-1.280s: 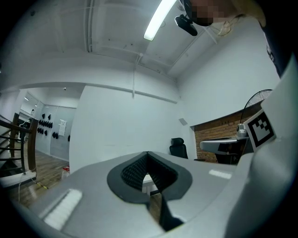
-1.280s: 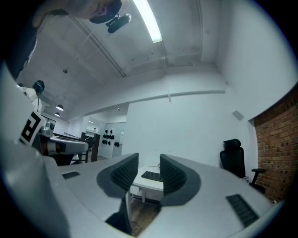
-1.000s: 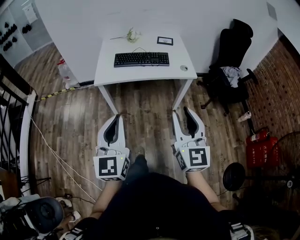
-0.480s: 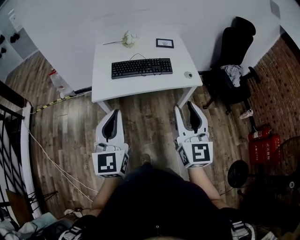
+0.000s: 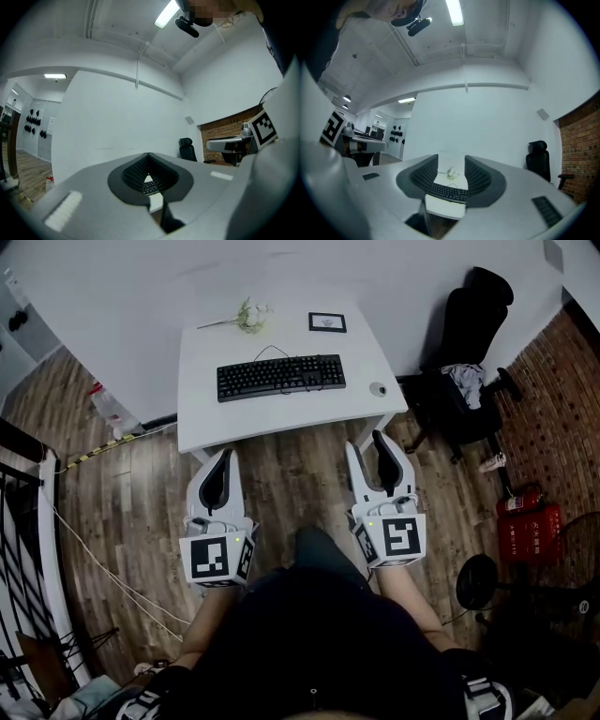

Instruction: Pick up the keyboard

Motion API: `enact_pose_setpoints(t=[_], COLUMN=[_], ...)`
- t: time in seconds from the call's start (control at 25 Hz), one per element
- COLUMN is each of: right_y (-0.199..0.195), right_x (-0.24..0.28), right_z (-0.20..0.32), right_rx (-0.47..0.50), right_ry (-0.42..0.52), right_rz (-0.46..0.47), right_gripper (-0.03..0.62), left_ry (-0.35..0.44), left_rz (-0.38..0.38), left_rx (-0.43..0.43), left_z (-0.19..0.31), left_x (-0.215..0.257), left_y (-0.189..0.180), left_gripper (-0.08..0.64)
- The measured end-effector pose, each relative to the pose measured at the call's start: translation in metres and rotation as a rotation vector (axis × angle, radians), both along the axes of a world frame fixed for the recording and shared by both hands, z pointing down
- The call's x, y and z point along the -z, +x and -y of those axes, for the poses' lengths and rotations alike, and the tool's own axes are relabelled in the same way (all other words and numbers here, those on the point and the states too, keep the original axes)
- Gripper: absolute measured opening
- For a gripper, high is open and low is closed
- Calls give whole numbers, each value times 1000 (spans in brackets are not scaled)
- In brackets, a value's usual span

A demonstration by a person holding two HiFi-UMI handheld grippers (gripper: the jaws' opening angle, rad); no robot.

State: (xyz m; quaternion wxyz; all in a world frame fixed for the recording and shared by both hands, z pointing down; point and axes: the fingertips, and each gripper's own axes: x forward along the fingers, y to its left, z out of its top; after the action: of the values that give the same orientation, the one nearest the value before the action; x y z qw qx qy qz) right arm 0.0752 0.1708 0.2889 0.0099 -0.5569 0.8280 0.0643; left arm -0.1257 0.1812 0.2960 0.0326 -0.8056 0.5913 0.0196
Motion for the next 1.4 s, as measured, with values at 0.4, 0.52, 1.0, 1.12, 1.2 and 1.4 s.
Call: enact_pose_setpoints(t=[0.4,0.52,1.0,1.12,1.2,1.4], right_y=[-6,-9,2,7,10,17], right_x=[5,4,-4,-5,-7,-16], right_z=[38,56,167,205,231,295], right_rx=[3,2,-7,-1,5,25], right_ry=[26,25,-6,-22,-32,-58], right_rz=[-4,-7,-14,-21,-25,-30], right_gripper=[146,146,144,145,146,146], left_ry=[14,14,-3,-13,-19,-22], left_rz=[-12,-22,-37,-36,-30,-25], left_rx=[8,20,22,31,38,50], left_z=[39,56,167,205,230,291], left_x=[-3,-2,-6,-7,-7,-8], left_y=[-10,-14,-6,-4,-2,2], left_gripper=[11,11,11,11,11,11])
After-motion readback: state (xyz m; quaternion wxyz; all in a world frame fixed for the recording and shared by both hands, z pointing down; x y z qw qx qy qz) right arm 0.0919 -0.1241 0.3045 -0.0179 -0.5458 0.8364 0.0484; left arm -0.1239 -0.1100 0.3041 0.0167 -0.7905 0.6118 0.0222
